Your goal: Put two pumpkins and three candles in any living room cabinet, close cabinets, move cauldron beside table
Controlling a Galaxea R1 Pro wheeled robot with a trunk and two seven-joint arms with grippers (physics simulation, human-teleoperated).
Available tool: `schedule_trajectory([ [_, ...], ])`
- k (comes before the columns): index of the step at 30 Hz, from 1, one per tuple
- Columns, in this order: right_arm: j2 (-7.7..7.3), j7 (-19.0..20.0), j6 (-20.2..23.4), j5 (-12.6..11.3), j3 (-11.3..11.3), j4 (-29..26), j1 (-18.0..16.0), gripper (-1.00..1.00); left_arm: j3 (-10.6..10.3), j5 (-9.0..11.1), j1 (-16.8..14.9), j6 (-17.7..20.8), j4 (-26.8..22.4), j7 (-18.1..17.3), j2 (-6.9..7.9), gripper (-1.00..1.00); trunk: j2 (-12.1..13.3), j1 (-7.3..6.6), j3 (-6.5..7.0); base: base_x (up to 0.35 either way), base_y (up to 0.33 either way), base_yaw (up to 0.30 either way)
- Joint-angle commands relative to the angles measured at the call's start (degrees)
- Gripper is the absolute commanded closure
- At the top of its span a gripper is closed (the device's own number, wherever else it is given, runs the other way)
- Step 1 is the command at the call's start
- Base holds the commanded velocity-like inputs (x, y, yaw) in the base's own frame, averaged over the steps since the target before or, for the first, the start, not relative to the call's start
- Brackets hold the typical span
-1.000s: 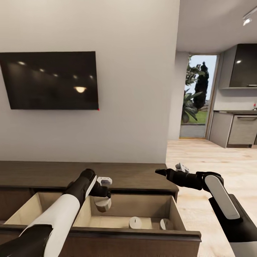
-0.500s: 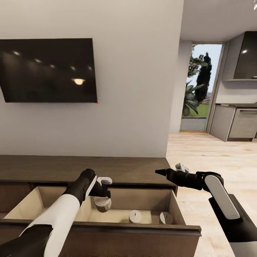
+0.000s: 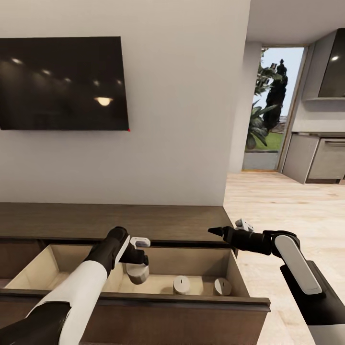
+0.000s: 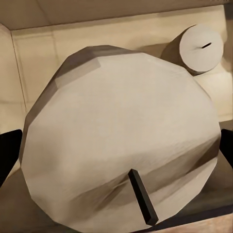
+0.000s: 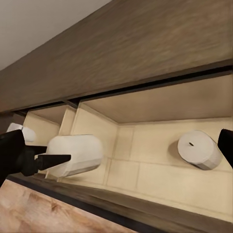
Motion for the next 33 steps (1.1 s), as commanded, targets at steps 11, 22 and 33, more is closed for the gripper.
schedule_trajectory([
  [11, -0.04, -0.60, 0.04, -0.57, 0.09, -0.08, -0.04, -1.00, 0.12, -0.57, -0.03, 0.19, -0.17, -0.34, -0.04, 1.00, -0.03, -0.01, -0.07, 0.048, 0.000, 0.000],
  [22, -0.04, -0.60, 0.04, -0.57, 0.03, -0.06, -0.04, -1.00, 0.12, -0.63, -0.01, 0.19, -0.17, -0.29, -0.29, 1.00, -0.03, -0.01, -0.07, 0.099, 0.000, 0.000],
  [33, -0.04, -0.60, 0.04, -0.57, 0.06, -0.06, -0.04, -1.00, 0.04, -0.57, 0.01, 0.19, -0.21, -0.28, -0.38, 1.00, -0.08, 0.09, -0.95, 0.028, 0.000, 0.000],
])
